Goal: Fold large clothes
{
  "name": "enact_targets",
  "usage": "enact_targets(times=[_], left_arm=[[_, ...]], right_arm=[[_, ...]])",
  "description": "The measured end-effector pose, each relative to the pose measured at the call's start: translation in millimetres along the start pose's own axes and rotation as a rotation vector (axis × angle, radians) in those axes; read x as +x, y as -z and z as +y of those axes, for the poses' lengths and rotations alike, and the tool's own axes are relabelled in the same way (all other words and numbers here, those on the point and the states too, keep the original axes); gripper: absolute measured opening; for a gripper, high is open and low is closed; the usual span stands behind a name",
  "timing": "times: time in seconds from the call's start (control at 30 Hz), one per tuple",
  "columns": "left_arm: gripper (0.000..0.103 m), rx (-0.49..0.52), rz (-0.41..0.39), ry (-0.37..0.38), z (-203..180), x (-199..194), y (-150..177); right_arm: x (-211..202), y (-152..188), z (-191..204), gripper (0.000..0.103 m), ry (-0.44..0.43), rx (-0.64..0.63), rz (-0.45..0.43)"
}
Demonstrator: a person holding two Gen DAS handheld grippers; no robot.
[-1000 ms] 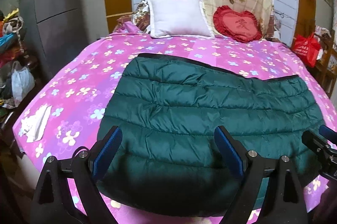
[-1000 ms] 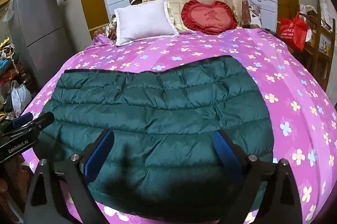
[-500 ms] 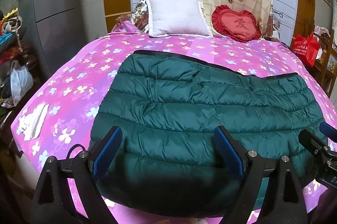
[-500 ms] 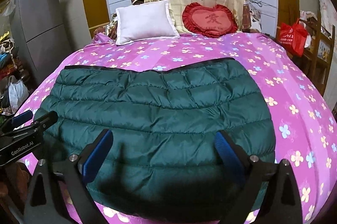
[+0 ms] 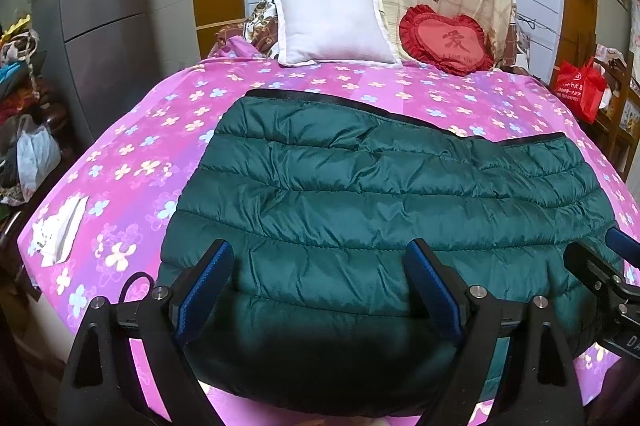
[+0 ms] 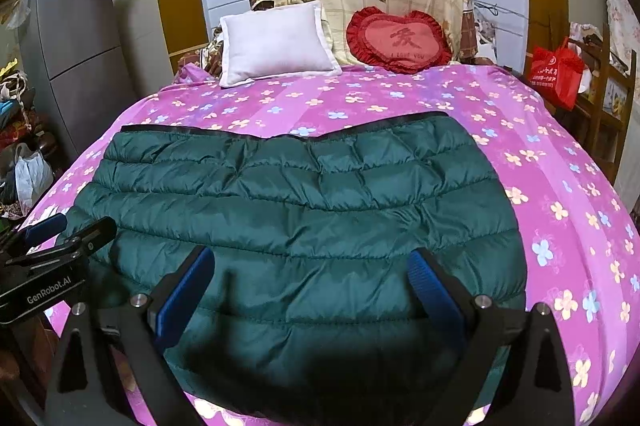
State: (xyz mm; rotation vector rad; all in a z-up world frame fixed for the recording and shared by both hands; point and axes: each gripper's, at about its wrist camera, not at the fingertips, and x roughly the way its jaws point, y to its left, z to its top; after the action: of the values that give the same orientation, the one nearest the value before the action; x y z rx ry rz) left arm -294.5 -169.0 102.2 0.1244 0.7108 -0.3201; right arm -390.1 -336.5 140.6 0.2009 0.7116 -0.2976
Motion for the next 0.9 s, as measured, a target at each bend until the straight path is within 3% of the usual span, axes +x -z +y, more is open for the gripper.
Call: enact_targets(times=[0.9], left_arm=[[0.071, -0.006, 0.009, 0.004, -2.2, 2.2, 1.6]], right_arm=[[2.3, 1.4, 0.3, 0.099, -0.004, 0.006, 0.01]])
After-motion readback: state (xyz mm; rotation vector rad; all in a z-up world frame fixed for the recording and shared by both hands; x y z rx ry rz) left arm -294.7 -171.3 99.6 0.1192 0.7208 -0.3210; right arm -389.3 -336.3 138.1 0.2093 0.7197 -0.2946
